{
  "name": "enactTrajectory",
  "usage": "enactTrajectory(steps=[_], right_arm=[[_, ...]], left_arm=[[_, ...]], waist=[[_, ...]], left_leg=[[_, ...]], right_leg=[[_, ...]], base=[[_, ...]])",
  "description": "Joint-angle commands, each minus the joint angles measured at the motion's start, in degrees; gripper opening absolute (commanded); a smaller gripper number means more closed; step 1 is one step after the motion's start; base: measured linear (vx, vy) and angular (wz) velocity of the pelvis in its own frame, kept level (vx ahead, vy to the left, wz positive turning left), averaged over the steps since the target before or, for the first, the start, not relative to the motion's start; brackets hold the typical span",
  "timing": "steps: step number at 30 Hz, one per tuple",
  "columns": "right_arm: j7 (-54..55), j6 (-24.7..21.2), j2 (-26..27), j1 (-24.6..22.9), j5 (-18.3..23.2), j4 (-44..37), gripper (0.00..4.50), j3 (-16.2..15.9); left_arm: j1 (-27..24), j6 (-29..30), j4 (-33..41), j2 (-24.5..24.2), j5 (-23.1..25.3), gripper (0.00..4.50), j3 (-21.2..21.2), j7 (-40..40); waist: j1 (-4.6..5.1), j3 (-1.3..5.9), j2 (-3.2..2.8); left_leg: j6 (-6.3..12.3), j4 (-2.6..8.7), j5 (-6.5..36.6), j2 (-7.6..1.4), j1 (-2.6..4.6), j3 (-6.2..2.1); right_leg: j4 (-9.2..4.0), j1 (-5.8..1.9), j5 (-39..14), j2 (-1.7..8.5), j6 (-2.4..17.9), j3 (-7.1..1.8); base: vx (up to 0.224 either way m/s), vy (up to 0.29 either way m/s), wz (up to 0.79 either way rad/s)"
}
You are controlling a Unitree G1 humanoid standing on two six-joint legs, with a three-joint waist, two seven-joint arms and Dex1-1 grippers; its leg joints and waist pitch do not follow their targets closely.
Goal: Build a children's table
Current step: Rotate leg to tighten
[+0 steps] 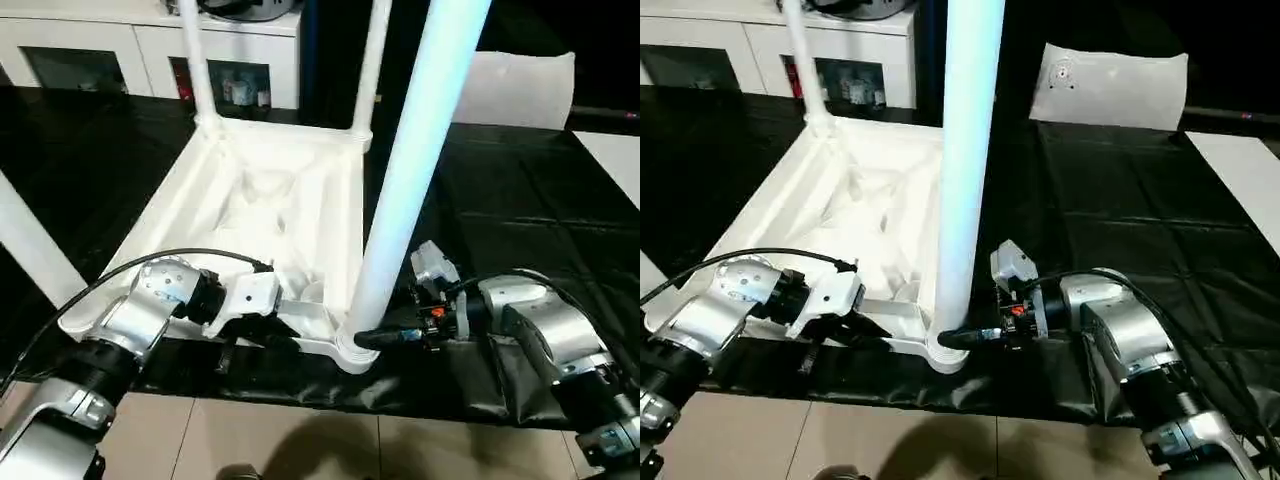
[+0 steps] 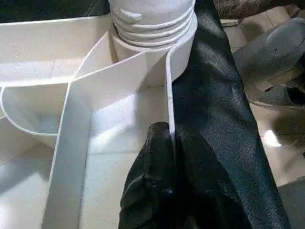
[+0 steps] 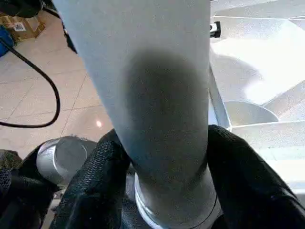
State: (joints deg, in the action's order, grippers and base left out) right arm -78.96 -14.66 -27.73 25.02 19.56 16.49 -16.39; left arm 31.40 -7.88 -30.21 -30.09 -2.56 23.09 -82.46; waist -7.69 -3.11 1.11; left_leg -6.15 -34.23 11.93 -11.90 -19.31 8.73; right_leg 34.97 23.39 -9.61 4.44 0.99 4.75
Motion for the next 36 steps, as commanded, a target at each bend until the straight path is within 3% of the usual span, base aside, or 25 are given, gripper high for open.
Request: enactTrajectory(steps=[1,8,9,10,13,14,17,18,19,20,22,24,26,27,30,31,33,36], right_arm=[[-1.6,0.2,0.3,0.3,-0.5,0.0,2.19,-1.6],[1.9,-2.0,3.0,-1.8,0.8,-1.5,1.98,-0.2],[3.9,-2.3,3.8,-2.3,0.6,-1.8,1.98,0.2],[4.9,-2.4,4.2,-2.5,0.4,-1.9,1.97,0.3],[10.8,-2.0,6.6,-3.3,-1.0,-1.7,1.97,1.1],[15.3,-2.1,8.7,-3.7,-1.9,-1.2,1.96,1.8],[29.2,-3.2,16.1,-2.7,-4.9,1.9,1.94,3.9],[34.9,-4.6,19.5,-1.5,-5.1,3.4,1.94,5.3],[34.9,-4.6,19.5,-1.5,-5.1,3.4,1.94,5.3],[37.9,-5.5,21.3,-0.6,-5.4,4.3,1.94,5.9],[43.5,-6.8,24.2,1.0,-6.4,6.1,1.94,6.6],[47.5,-6.8,26.3,2.2,-7.3,7.8,1.94,7.1],[51.4,-6.4,28.5,3.4,-8.5,9.6,1.94,7.7],[53.3,-6.0,29.7,4.1,-9.6,10.4,1.94,8.0],[53.6,-5.1,30.6,4.1,-10.5,10.4,1.94,8.2],[53.3,-4.4,30.5,3.6,-10.2,9.5,2.50,8.4],[51.6,-2.0,29.4,1.8,-8.9,6.8,2.63,9.4],[49.6,-0.2,27.9,0.5,-8.2,4.8,3.09,10.1]], left_arm=[[1.2,-0.7,0.2,0.7,0.9,0.00,1.2,-0.5],[2.0,5.0,-0.8,3.0,1.2,0.00,-1.1,5.3],[2.2,5.8,-1.1,3.8,1.4,0.00,-1.5,7.3],[2.3,6.1,-1.3,4.1,1.6,0.00,-1.7,8.0],[2.9,8.4,-2.0,5.7,2.3,0.00,-2.5,12.4],[3.4,10.3,-2.7,7.0,2.6,0.00,-3.1,15.5],[5.1,15.1,-4.3,11.9,2.5,0.00,-5.4,24.0],[5.8,17.0,-4.8,13.6,3.0,0.00,-5.8,27.2],[5.8,17.0,-4.8,13.6,3.0,0.00,-5.8,27.2],[6.4,18.4,-5.2,14.6,3.6,0.00,-5.9,29.6],[7.3,20.4,-6.1,16.7,4.3,0.00,-6.7,34.3],[7.9,21.6,-6.5,18.3,4.4,0.00,-7.4,37.2],[8.4,22.8,-6.7,19.7,4.9,0.00,-8.1,39.2],[8.8,23.2,-6.8,20.3,5.4,0.00,-8.3,40.2],[8.9,23.5,-6.7,20.5,6.4,0.00,-8.1,40.7],[8.6,23.5,-6.3,20.0,6.9,0.00,-7.7,40.4],[7.8,23.1,-5.8,18.4,7.4,0.00,-6.6,38.5],[7.2,22.4,-5.2,17.0,7.5,0.00,-6.1,36.2]], waist=[[0.32,3.82,0.31],[-0.04,3.58,0.18],[0.01,3.31,0.00],[0.09,3.23,0.34],[0.38,2.89,0.27],[0.60,2.80,0.54],[1.84,2.66,0.50],[2.58,2.72,0.37],[2.93,2.73,0.15],[3.66,2.68,-0.01],[4.68,2.58,-0.62],[5.05,2.54,-0.35],[5.52,2.43,-0.59],[5.96,2.39,-0.76],[6.32,2.38,-0.89],[6.28,2.41,-0.84],[6.07,2.40,-0.77],[5.52,2.61,-0.76]], left_leg=[[1.75,4.14,8.2,-1.14,-0.50,0.73],[1.28,4.31,9.9,-1.15,-0.30,0.72],[1.08,4.44,11.2,-1.04,-0.29,0.65],[0.95,4.47,12.0,-0.93,-0.08,0.69],[0.47,4.59,13.8,-0.68,0.02,0.53],[0.20,4.54,14.4,-0.46,0.13,0.46],[-0.72,4.26,16.0,0.04,0.13,0.17],[-0.90,4.32,16.6,0.10,-0.14,-0.12],[-0.95,4.37,17.2,0.01,-0.09,-0.28],[-0.57,4.67,18.1,-0.11,-0.55,-0.65],[0.25,4.94,21.0,-0.49,0.11,-0.84],[0.91,4.72,22.1,-0.20,0.60,-0.73],[1.00,4.91,22.8,-0.37,0.62,-0.78],[0.97,5.08,24.0,-0.48,0.56,-1.02],[1.34,5.61,25.1,-0.78,0.44,-1.23],[1.42,5.70,25.0,-0.73,0.41,-1.15],[1.56,5.65,24.5,-0.64,0.73,-0.87],[2.04,5.88,21.2,-0.82,0.32,-0.59]], right_leg=[[-3.82,-3.41,-16.0,3.57,10.4,-2.85],[-4.25,-3.27,-19.0,3.60,9.7,-2.82],[-4.57,-3.19,-21.3,3.60,8.9,-2.78],[-4.96,-3.06,-23.9,3.59,7.8,-2.75],[-5.81,-2.83,-30.4,3.65,5.2,-2.49],[-6.24,-2.65,-33.6,3.62,3.5,-2.25],[-7.31,-2.38,-39.0,3.63,0.8,-1.28],[-7.61,-2.66,-39.9,3.73,0.2,-0.64],[-7.80,-2.71,-39.9,3.82,0.1,-0.33],[-8.10,-3.34,-38.8,3.87,-0.3,0.32],[-8.69,-3.20,-35.3,3.82,1.0,1.08],[-9.22,-3.19,-35.5,3.99,0.8,1.83],[-9.23,-3.05,-35.0,4.07,1.2,1.93],[-9.29,-3.33,-34.6,4.07,1.1,2.15],[-9.11,-3.63,-31.8,4.36,1.8,1.81],[-8.96,-3.56,-31.4,4.38,2.1,1.54],[-8.90,-3.11,-31.5,4.51,2.9,1.03],[-8.10,-3.29,-27.5,4.53,4.8,0.15]], base=[[0.000,0.000,0.00],[0.000,0.000,0.00],[0.000,0.000,0.00],[0.000,0.000,0.00],[0.000,0.000,0.00],[0.000,0.000,0.00],[0.000,0.000,0.00],[0.000,0.000,0.00],[0.000,0.000,0.00],[0.000,0.000,0.00],[0.000,0.000,0.00],[0.000,0.000,0.00],[0.000,0.000,0.00],[0.000,0.000,0.00],[0.000,0.000,0.00],[0.000,0.000,0.00],[0.000,0.000,0.00],[0.000,0.000,0.00]])
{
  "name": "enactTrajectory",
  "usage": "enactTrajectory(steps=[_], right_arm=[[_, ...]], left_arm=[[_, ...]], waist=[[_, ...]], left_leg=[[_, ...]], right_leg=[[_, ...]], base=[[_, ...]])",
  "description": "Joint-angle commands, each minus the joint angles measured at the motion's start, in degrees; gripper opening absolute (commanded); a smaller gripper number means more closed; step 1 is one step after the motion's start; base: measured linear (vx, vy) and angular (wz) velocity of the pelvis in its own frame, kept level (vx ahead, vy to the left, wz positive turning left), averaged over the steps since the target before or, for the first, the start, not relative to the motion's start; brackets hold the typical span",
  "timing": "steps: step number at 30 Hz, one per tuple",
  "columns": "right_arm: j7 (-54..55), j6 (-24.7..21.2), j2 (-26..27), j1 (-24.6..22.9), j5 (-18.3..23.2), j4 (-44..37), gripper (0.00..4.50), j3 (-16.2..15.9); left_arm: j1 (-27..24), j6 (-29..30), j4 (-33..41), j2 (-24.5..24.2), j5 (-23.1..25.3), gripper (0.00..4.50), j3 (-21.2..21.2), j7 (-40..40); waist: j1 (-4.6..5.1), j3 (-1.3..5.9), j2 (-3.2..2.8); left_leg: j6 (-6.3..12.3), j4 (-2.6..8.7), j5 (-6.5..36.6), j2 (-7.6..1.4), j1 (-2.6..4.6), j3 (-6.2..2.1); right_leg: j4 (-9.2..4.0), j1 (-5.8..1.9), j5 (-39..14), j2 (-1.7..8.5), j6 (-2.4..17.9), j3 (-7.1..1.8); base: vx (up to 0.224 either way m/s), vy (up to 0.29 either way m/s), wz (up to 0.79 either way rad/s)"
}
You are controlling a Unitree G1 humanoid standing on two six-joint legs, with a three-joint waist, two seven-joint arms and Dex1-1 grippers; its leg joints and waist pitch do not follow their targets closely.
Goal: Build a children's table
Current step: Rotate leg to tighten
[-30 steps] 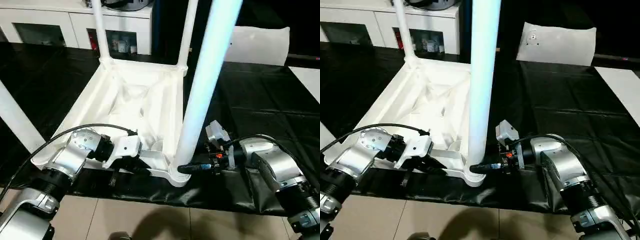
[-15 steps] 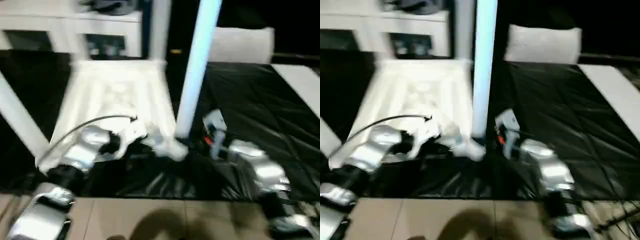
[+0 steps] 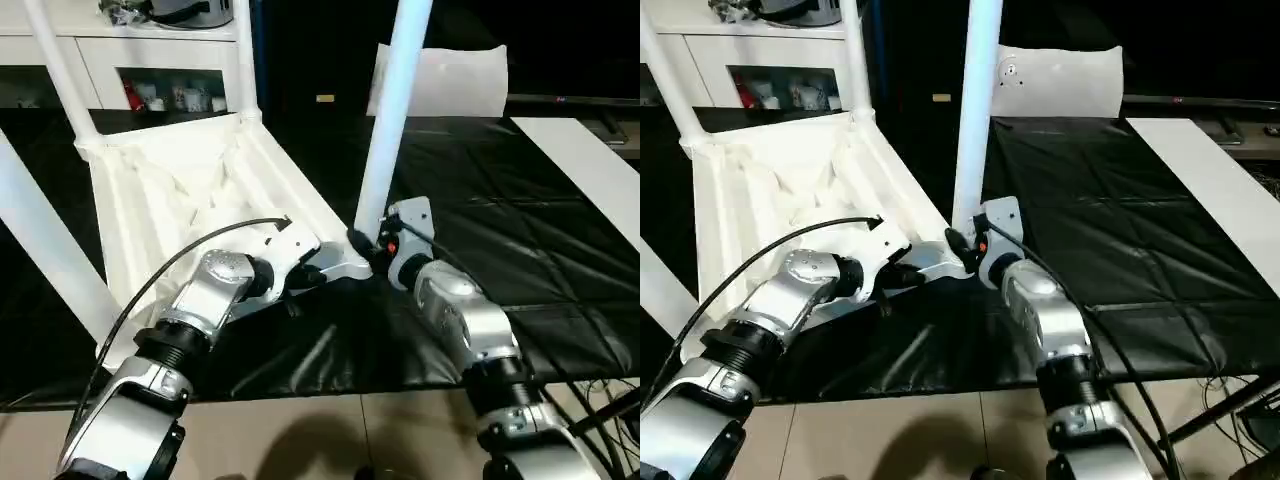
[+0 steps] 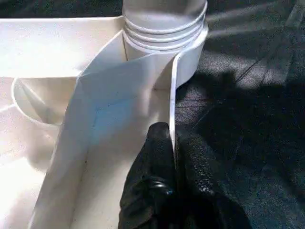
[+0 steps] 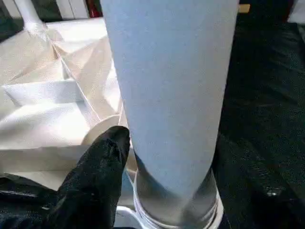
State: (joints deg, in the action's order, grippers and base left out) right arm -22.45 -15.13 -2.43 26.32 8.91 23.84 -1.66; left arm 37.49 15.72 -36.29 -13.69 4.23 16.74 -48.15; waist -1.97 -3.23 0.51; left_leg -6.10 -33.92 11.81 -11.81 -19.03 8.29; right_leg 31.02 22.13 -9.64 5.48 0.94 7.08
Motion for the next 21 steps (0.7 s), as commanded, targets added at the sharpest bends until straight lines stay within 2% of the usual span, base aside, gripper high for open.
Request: enactTrajectory(steps=[1,2,3,5,7,8,9,10,11,12,13,16,18,20,21], right_arm=[[-9.1,1.0,0.9,-2.0,3.2,-4.1,3.10,-4.1],[-10.0,1.3,0.3,-2.4,3.5,-4.6,3.10,-3.8],[-13.1,2.0,-1.9,-3.4,4.3,-6.1,3.29,-3.4],[-15.9,2.4,-4.1,-4.3,4.8,-7.2,3.45,-3.2],[-18.0,2.4,-5.6,-4.8,5.4,-7.8,3.59,-3.0],[-19.6,2.6,-6.8,-5.1,5.8,-8.0,3.65,-2.9],[-22.0,2.7,-8.5,-5.2,6.2,-8.0,3.91,-2.9],[-26.6,2.9,-11.5,-5.3,6.8,-7.9,3.91,-2.9],[-27.6,3.0,-12.1,-5.3,6.8,-7.9,3.99,-3.0],[-30.3,3.1,-13.5,-5.2,7.0,-7.8,3.99,-3.3],[-31.0,3.1,-13.9,-5.2,7.0,-7.8,3.99,-3.3],[-37.7,3.5,-16.8,-4.9,7.8,-7.7,3.99,-4.4],[-40.7,3.6,-18.0,-4.7,8.2,-7.6,3.99,-5.1],[-42.9,3.9,-18.9,-4.4,8.5,-7.2,3.99,-5.8],[-46.4,4.4,-20.1,-3.8,8.6,-6.4,3.99,-6.9]], left_arm=[[0.5,-1.4,1.4,-0.6,0.6,0.00,0.2,0.3],[0.3,-1.6,1.5,-1.0,0.6,0.00,0.1,-0.2],[-0.1,-2.4,1.7,-2.3,0.5,0.00,0.1,-2.2],[-0.4,-3.2,1.7,-3.7,0.6,0.00,0.2,-4.1],[-0.7,-4.8,1.5,-4.7,0.6,0.00,0.5,-5.6],[-0.8,-5.6,1.4,-5.4,0.4,0.00,0.7,-6.7],[-1.1,-8.2,1.3,-6.5,0.2,0.00,1.2,-8.9],[-1.6,-10.5,1.5,-8.2,-0.4,0.00,2.0,-13.0],[-1.6,-11.2,1.5,-8.6,-0.5,0.00,2.3,-13.8],[-1.9,-13.8,1.6,-9.3,-1.1,0.00,2.5,-16.8],[-2.0,-14.3,1.7,-9.4,-1.4,0.00,2.5,-17.6],[-2.2,-15.8,2.7,-10.0,-4.4,0.00,1.9,-23.8],[-2.0,-16.3,2.9,-10.5,-5.2,0.00,2.2,-26.2],[-1.7,-17.2,2.7,-11.0,-5.4,0.00,2.6,-28.0],[-1.4,-18.1,2.9,-11.9,-6.0,0.00,3.5,-31.5]], waist=[[-0.35,2.84,-0.05],[-0.35,2.84,-0.05],[-0.57,2.90,0.12],[-0.87,3.10,0.21],[-1.11,3.46,0.59],[-1.11,3.46,0.59],[-1.37,3.33,0.58],[-1.64,3.55,0.57],[-1.83,3.70,0.62],[-2.30,3.77,0.48],[-2.52,4.03,0.41],[-3.36,4.29,0.36],[-3.80,4.33,0.41],[-4.33,4.38,0.24],[-4.64,4.41,0.24]], left_leg=[[2.22,5.51,20.2,-0.91,-0.04,0.06],[2.22,5.51,20.2,-0.91,-0.04,0.06],[2.66,5.69,17.6,-1.13,-0.54,0.14],[3.01,5.37,16.5,-1.00,-0.41,0.50],[4.03,5.00,12.3,-0.78,-1.14,0.72],[4.03,5.00,12.3,-0.78,-1.14,0.72],[4.46,4.69,11.8,-0.67,-0.95,1.03],[4.61,4.55,10.9,-0.60,-1.15,1.01],[4.90,4.50,9.6,-0.57,-1.27,1.12],[5.10,4.48,7.6,-0.67,-1.10,1.22],[5.18,4.38,5.7,-0.78,-1.32,1.21],[5.49,4.15,3.5,-1.03,-1.10,1.32],[5.99,4.07,3.3,-1.19,-0.85,1.50],[6.13,4.05,3.1,-1.40,-0.79,1.45],[6.16,4.02,3.2,-1.48,-0.80,1.39]], right_leg=[[-3.80,-2.03,-25.9,3.46,5.7,-2.52],[-3.80,-2.03,-25.9,3.46,5.7,-2.52],[-3.01,-2.37,-22.2,3.38,7.0,-2.93],[-2.80,-2.27,-21.5,3.37,7.6,-3.26],[-2.21,-2.65,-19.6,3.35,8.2,-3.54],[-2.21,-2.65,-19.6,3.35,8.2,-3.54],[-2.51,-2.12,-21.2,3.28,8.1,-3.59],[-2.22,-2.46,-21.8,3.28,7.6,-3.64],[-2.16,-2.60,-20.8,3.26,7.5,-3.68],[-2.00,-2.36,-18.4,3.23,8.0,-3.72],[-1.35,-2.59,-14.9,3.11,8.9,-3.67],[-0.34,-2.43,-8.2,2.80,11.8,-3.64],[0.02,-2.22,-5.8,2.55,13.3,-3.60],[0.37,-2.27,-4.9,2.63,14.0,-3.53],[0.44,-2.30,-5.0,2.79,14.2,-3.49]], base=[[0.000,0.000,0.00],[0.000,0.000,0.00],[0.000,0.000,0.00],[0.000,0.000,0.00],[0.000,0.000,0.00],[0.036,-0.056,0.00],[0.031,-0.065,0.03],[0.031,-0.065,0.03],[0.037,-0.063,0.02],[0.000,0.000,0.00],[0.000,0.000,0.00],[0.000,0.000,0.00],[0.000,0.000,0.00],[0.000,0.000,0.00],[0.000,0.000,0.00]])
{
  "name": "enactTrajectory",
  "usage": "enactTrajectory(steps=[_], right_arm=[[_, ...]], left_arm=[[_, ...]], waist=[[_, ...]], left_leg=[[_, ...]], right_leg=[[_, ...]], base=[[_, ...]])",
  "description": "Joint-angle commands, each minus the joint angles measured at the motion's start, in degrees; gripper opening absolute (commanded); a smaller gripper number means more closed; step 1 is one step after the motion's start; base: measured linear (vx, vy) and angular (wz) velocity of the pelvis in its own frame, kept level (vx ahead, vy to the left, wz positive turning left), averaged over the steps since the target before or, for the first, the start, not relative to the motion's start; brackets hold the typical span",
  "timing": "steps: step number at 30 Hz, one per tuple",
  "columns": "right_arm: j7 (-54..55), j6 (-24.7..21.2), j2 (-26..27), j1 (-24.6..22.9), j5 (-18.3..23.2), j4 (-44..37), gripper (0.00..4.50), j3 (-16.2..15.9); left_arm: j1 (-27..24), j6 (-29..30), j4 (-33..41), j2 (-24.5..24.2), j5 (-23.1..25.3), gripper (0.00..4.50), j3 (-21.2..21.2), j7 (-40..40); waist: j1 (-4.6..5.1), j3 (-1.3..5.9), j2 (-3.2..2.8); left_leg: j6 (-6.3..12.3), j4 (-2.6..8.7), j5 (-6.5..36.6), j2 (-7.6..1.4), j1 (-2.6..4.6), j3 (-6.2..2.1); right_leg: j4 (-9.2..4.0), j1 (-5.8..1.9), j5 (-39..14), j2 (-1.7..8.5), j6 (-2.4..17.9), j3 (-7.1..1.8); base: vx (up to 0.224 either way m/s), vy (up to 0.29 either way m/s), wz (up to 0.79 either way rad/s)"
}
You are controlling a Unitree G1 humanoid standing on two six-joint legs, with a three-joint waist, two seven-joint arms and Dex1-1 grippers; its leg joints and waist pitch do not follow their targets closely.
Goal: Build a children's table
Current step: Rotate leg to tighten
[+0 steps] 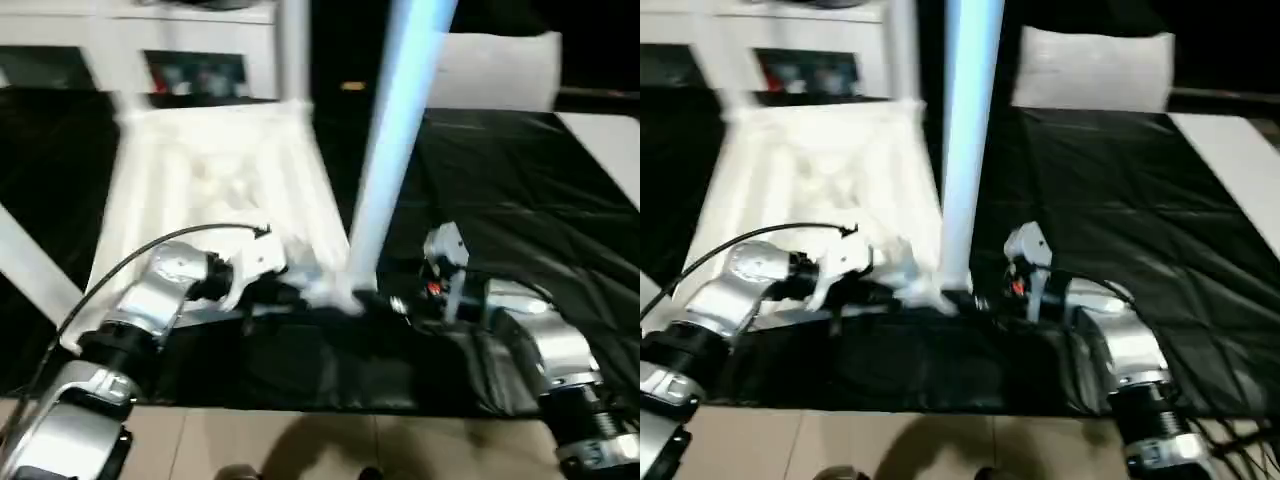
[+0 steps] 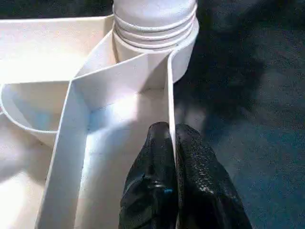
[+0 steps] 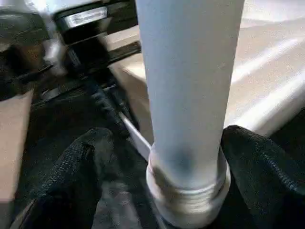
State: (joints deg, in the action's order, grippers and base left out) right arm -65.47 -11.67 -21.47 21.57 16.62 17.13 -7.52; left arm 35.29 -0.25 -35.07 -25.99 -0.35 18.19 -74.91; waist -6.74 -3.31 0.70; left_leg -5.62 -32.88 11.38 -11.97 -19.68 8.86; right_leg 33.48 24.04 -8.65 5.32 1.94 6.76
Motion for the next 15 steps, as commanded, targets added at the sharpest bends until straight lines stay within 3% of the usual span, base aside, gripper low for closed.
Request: enactTrajectory(steps=[1,3,4,7,12,15], right_arm=[[-3.4,0.9,-1.1,1.0,0.9,0.3,3.99,-1.1],[-6.9,1.3,-1.8,1.8,0.8,1.5,3.99,-1.8],[-8.8,1.3,-2.1,2.3,0.9,2.1,3.99,-2.2],[-11.0,1.0,-2.6,2.8,1.3,2.5,3.64,-2.7],[-16.0,-0.7,-3.6,3.8,2.6,2.5,3.20,-4.0],[-18.1,-1.7,-3.9,4.2,3.1,2.4,2.95,-4.6]], left_arm=[[0.8,-2.2,1.7,0.4,-1.4,0.00,2.0,-4.8],[1.0,-3.3,1.9,-0.3,-1.7,0.00,2.7,-8.3],[1.1,-3.9,2.1,-0.7,-1.6,0.00,3.2,-10.0],[1.2,-4.6,2.2,-1.0,-1.6,0.00,3.7,-11.7],[1.3,-6.0,2.8,-1.8,-1.2,0.00,4.8,-15.2],[1.5,-6.9,2.5,-2.1,-0.8,0.00,5.1,-16.0]], waist=[[-0.02,4.44,0.02],[-0.27,4.42,0.32],[-0.42,4.44,0.18],[-1.23,4.15,0.34],[-1.46,3.99,0.48],[-1.46,4.06,0.42]], left_leg=[[5.56,2.96,4.0,-1.39,-0.18,0.86],[5.02,2.95,5.1,-1.42,-0.20,0.92],[4.80,2.96,5.5,-1.40,-0.15,0.87],[3.50,3.02,7.4,-1.42,-0.19,0.93],[2.34,3.09,9.3,-1.41,-0.08,0.86],[2.14,3.11,9.3,-1.51,-0.24,0.77]], right_leg=[[-2.06,-4.18,-6.4,3.01,13.1,-3.19],[-2.22,-4.22,-8.1,3.20,12.8,-3.24],[-2.19,-4.21,-8.8,3.29,12.8,-3.21],[-2.71,-3.98,-13.5,3.42,11.0,-3.40],[-3.31,-3.79,-19.5,3.48,8.6,-3.35],[-3.14,-3.83,-18.7,3.33,8.8,-3.29]], base=[[0.000,0.000,0.00],[0.000,0.000,0.00],[0.000,0.000,0.00],[0.000,0.000,0.00],[0.000,0.000,0.00],[0.000,0.000,0.00]])
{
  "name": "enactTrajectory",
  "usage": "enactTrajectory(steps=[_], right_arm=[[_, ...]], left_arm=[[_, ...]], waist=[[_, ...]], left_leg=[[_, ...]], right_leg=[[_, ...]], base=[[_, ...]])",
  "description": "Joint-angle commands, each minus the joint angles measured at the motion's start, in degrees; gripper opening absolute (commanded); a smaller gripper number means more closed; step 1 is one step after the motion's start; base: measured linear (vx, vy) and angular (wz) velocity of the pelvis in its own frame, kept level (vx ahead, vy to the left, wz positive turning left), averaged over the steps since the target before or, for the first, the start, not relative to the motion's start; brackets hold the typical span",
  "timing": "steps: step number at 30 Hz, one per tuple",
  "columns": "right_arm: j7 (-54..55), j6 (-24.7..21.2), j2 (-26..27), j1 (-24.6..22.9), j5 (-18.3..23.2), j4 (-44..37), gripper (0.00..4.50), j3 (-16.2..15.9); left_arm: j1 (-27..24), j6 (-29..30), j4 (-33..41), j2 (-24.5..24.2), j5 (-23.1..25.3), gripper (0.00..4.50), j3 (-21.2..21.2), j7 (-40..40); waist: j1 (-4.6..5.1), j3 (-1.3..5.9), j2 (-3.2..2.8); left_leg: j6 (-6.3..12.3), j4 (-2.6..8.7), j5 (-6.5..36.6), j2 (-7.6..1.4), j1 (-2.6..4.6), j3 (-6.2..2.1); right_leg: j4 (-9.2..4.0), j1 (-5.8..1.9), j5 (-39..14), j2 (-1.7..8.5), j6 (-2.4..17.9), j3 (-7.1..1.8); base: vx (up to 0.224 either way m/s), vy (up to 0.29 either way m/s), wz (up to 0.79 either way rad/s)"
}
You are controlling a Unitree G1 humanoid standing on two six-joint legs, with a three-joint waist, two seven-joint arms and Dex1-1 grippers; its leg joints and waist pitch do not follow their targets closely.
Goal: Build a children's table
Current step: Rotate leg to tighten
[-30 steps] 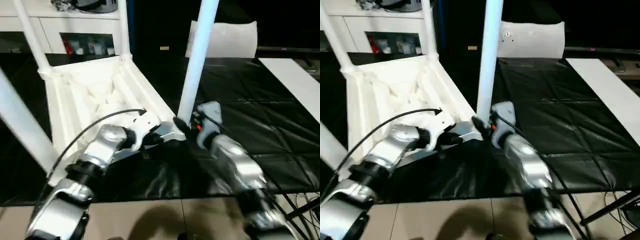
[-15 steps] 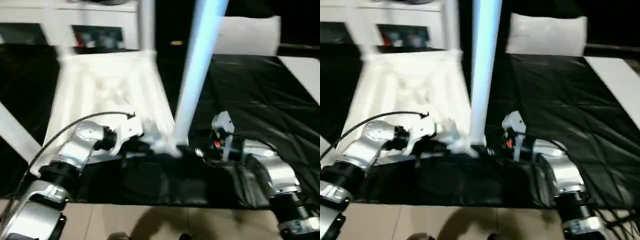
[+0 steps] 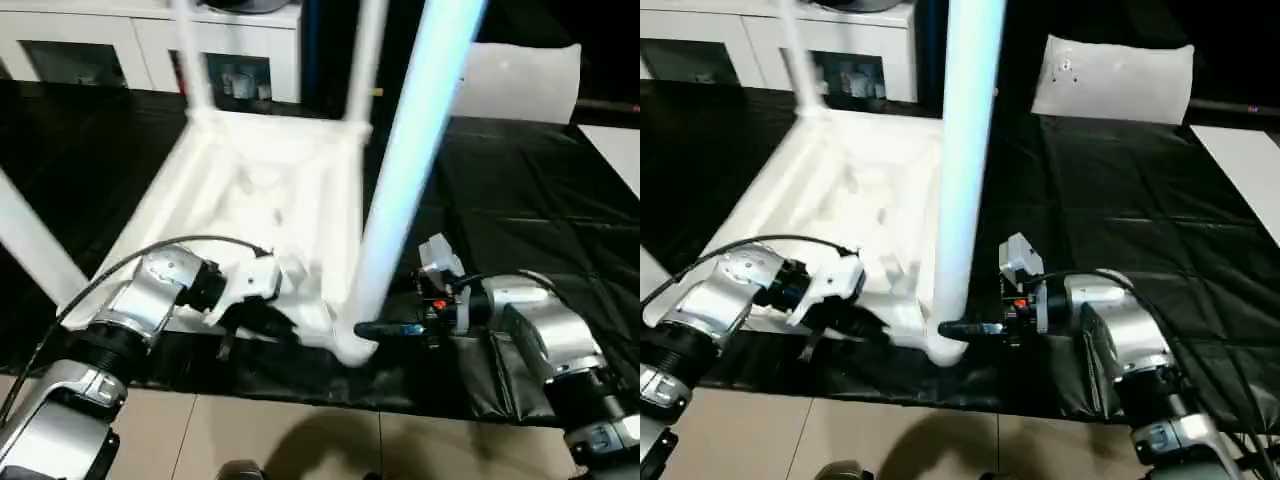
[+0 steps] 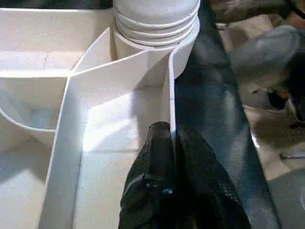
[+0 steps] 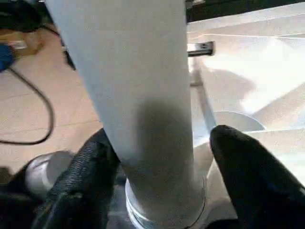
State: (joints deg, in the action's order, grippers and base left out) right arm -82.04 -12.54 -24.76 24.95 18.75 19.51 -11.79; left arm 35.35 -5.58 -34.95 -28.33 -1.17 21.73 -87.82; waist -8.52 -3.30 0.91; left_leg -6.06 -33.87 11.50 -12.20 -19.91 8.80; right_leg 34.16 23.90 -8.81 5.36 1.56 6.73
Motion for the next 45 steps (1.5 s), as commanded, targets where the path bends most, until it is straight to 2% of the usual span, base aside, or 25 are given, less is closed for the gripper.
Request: enactTrajectory(steps=[1,6,10,17,21,23,24,25,26,27,28,29,30,32,35,38,39,41,45], right_arm=[[-2.0,-1.2,-0.7,0.9,1.1,0.0,2.95,-0.4],[-4.3,-2.3,-0.9,1.0,1.2,-0.1,2.50,-1.5],[-4.7,-2.9,-0.7,0.8,1.2,-0.2,2.18,-2.1],[-0.3,-6.3,1.6,-0.2,2.7,-1.4,2.03,-0.1],[6.3,-6.7,4.0,-1.5,2.5,-2.4,2.01,1.4],[17.1,-5.7,8.0,-1.9,-0.8,-1.5,2.01,2.5],[20.5,-5.5,9.3,-2.0,-1.9,-1.1,2.01,2.9],[21.4,-5.7,9.7,-2.0,-2.1,-1.1,2.01,3.0],[23.9,-6.3,10.7,-1.9,-2.7,-0.9,1.99,3.4],[29.7,-7.5,14.0,-1.5,-3.4,-0.4,1.98,4.5],[32.3,-7.9,15.3,-1.2,-3.7,-0.1,1.98,4.9],[36.1,-8.5,17.3,-0.7,-4.2,0.5,1.97,5.5],[38.8,-8.6,18.5,-0.2,-4.9,1.0,1.97,5.7],[43.8,-8.3,21.0,0.6,-5.8,2.1,1.96,6.1],[55.1,-6.9,26.4,2.9,-9.2,6.1,1.96,7.3],[56.1,-6.5,28.1,3.6,-8.5,7.1,1.96,7.8],[56.6,-6.5,28.6,3.7,-8.9,7.0,2.52,8.0],[56.8,-6.4,29.3,3.4,-8.8,6.3,2.66,8.3],[55.0,-3.9,28.1,1.8,-8.4,3.8,2.95,8.4]], left_arm=[[1.5,-1.8,2.2,0.2,0.1,0.00,1.6,-3.2],[2.1,-2.7,1.3,0.2,0.5,0.00,1.8,-3.6],[2.4,-3.3,0.5,0.2,1.0,0.00,1.9,-3.4],[2.4,0.1,-0.3,1.2,1.0,0.00,0.1,2.0],[2.2,3.1,0.0,2.3,1.2,0.00,-1.4,6.7],[1.9,7.1,0.3,4.6,1.7,0.00,-3.0,13.7],[1.8,8.5,0.3,5.5,1.7,0.00,-3.6,16.0],[1.8,8.9,0.4,5.8,1.6,0.00,-3.8,16.5],[1.7,10.1,0.7,6.6,1.2,0.00,-4.4,17.8],[1.8,12.3,1.2,8.6,1.3,0.00,-5.4,22.6],[1.8,13.4,1.5,9.4,1.4,0.00,-5.7,24.2],[1.9,14.9,1.8,10.5,1.6,0.00,-6.2,26.9],[2.1,15.8,1.9,11.3,2.0,0.00,-6.6,29.0],[2.5,17.6,2.0,12.9,2.9,0.00,-7.3,32.9],[3.1,22.1,3.0,16.8,4.5,0.00,-8.9,41.0],[3.2,23.3,3.8,18.2,5.1,0.00,-8.8,43.3],[3.1,23.8,4.3,18.5,5.0,0.00,-8.7,43.8],[2.9,24.0,4.9,18.7,5.2,0.00,-8.4,44.2],[1.9,22.5,5.8,17.3,5.8,0.00,-7.4,42.3]], waist=[[0.29,4.09,0.21],[0.21,4.31,0.39],[0.03,4.34,0.37],[-0.06,4.25,0.50],[0.20,4.01,0.31],[0.58,3.75,0.40],[0.99,3.60,0.49],[1.49,3.60,0.37],[1.93,3.61,0.48],[2.51,3.70,0.42],[2.86,3.68,0.34],[3.43,3.61,0.51],[3.80,3.66,0.32],[4.20,3.63,0.38],[4.81,3.69,0.16],[4.88,3.77,0.11],[4.76,3.80,0.03],[4.60,3.98,0.16],[4.26,4.08,-0.19]], left_leg=[[2.60,4.07,9.3,-1.29,0.02,0.83],[2.73,3.88,7.3,-1.20,-0.26,0.82],[2.68,3.82,6.8,-1.18,-0.27,0.87],[2.05,3.88,7.3,-1.13,-0.27,0.86],[1.05,4.06,10.1,-0.87,-0.08,0.76],[0.43,4.19,11.1,-0.73,-0.07,0.68],[-0.52,4.17,12.1,-0.51,-0.14,0.57],[-1.02,4.24,12.8,-0.21,-0.34,0.25],[-1.01,4.29,12.8,-0.16,-0.58,0.25],[-0.64,4.29,13.5,-0.21,-0.37,0.08],[-0.68,4.29,13.7,-0.27,-0.35,0.11],[-0.68,4.28,13.8,-0.17,-0.24,0.07],[-0.46,4.20,13.8,0.05,-0.31,0.01],[0.41,4.10,13.8,0.13,0.00,0.18],[0.26,4.24,12.8,0.00,-0.22,0.10],[1.04,4.34,12.6,-0.17,-0.05,0.18],[1.51,4.36,11.9,-0.17,-0.11,0.27],[1.96,4.38,10.1,-0.22,-0.28,0.36],[2.54,4.31,7.3,-0.18,-0.39,0.49]], right_leg=[[-3.81,-3.72,-18.5,3.29,9.2,-3.25],[-3.30,-3.89,-15.5,3.24,9.9,-3.20],[-3.41,-3.82,-16.2,3.28,9.3,-3.17],[-3.54,-3.81,-17.9,3.30,8.5,-3.16],[-4.35,-3.69,-24.0,3.37,6.3,-2.97],[-4.90,-3.44,-27.2,3.36,4.9,-2.85],[-5.19,-3.48,-30.3,3.38,3.5,-2.52],[-5.67,-3.89,-33.6,3.51,1.7,-2.00],[-5.88,-4.05,-34.1,3.46,1.0,-1.97],[-6.21,-3.90,-33.8,3.43,0.8,-1.82],[-6.10,-3.80,-33.1,3.35,1.1,-1.88],[-6.09,-3.58,-32.5,3.27,1.7,-1.85],[-6.18,-3.69,-32.8,3.32,1.8,-1.68],[-6.38,-3.33,-32.3,3.14,2.0,-1.85],[-5.90,-3.43,-30.0,3.13,3.4,-2.00],[-5.69,-3.46,-27.2,3.08,4.5,-2.37],[-5.49,-3.52,-25.2,2.99,5.0,-2.51],[-4.93,-3.76,-21.6,2.98,6.0,-2.81],[-4.27,-3.99,-15.9,2.89,7.8,-3.02]], base=[[0.000,0.000,0.00],[0.000,0.000,0.00],[0.000,0.000,0.00],[0.000,0.000,0.00],[0.000,0.000,0.00],[0.000,0.000,0.00],[0.000,0.000,0.00],[0.000,0.000,0.00],[0.000,0.000,0.00],[0.000,0.000,0.00],[0.000,0.000,0.00],[0.000,0.000,0.00],[0.000,0.000,0.00],[0.000,0.000,0.00],[0.000,0.000,0.00],[0.000,0.000,0.00],[0.000,0.000,0.00],[0.000,0.000,0.00],[0.000,0.000,0.00]])
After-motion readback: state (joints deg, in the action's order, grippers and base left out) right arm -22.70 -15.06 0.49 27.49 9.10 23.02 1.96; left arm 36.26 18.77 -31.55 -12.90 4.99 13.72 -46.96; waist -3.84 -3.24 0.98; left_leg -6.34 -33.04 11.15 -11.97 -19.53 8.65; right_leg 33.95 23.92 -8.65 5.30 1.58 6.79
